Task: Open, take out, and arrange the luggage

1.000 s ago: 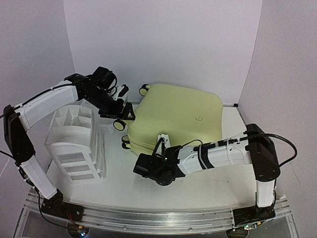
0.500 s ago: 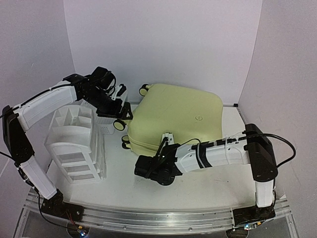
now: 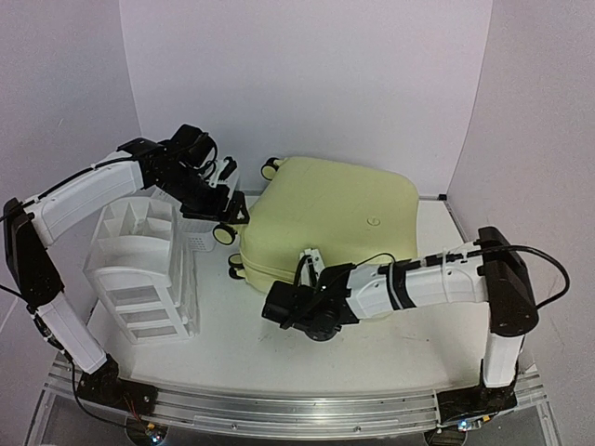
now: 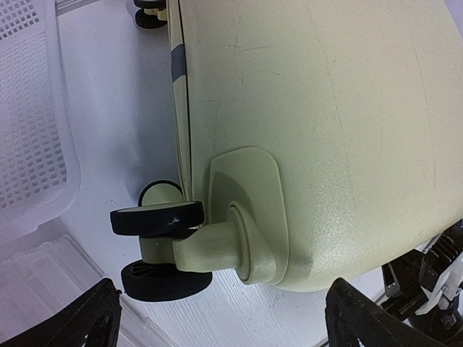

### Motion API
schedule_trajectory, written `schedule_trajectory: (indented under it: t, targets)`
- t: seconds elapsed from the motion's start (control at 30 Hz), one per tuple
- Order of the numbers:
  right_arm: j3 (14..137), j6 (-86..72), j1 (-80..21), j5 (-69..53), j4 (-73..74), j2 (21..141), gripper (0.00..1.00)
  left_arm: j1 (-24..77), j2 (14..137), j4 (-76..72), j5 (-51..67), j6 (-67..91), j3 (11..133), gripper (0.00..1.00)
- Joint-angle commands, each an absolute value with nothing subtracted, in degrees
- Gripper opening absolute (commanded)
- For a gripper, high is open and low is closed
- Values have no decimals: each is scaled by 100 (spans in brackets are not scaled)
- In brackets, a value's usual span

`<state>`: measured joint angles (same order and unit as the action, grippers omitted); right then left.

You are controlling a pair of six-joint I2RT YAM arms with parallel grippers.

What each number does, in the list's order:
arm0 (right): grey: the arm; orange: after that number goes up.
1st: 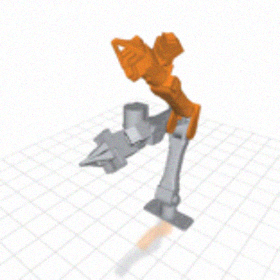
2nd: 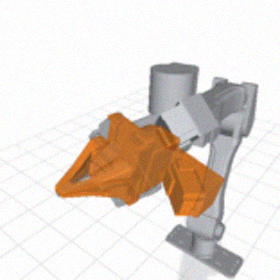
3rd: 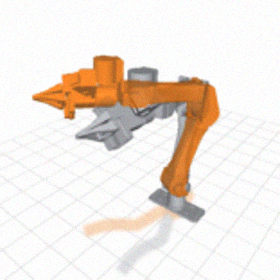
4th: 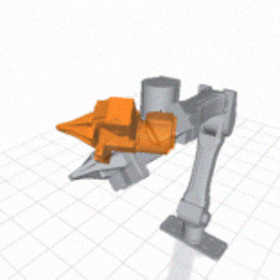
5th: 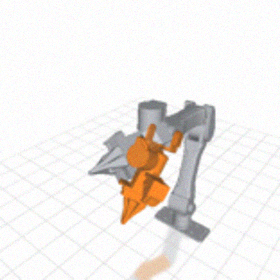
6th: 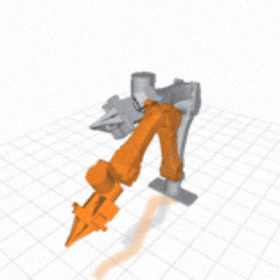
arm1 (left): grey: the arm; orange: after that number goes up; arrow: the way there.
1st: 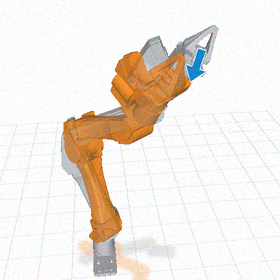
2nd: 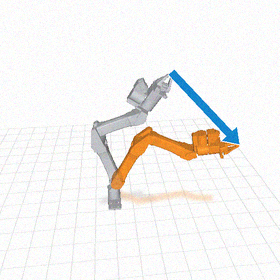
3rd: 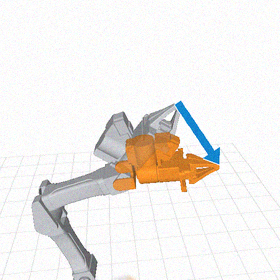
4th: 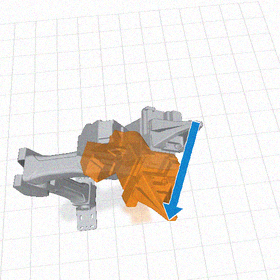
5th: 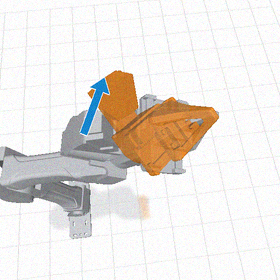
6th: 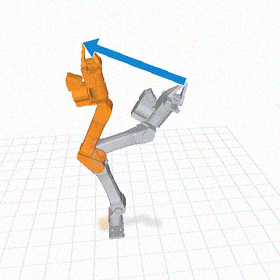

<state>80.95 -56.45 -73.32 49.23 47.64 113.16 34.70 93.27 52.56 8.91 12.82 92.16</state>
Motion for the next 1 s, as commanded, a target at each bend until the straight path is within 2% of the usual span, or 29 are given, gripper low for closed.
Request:
schedule_trajectory:
  t: [0.0,0.47,0.83,0.97]
  targets:
    - [7632,-4822,-7081,4480,3879,10820,0,3464,9051,5212,860,1222,9202,99]
    - [6467,-3985,-6813,3757,2756,10068,0,3463,8939,5210,936,1222,9201,99]
    - [6186,-3258,-6731,2997,2197,9820,0,3463,8921,5203,1002,1230,9200,99]
    - [6030,-3361,-6699,3099,2143,9680,0,3463,8917,5202,1002,1230,9197,99]
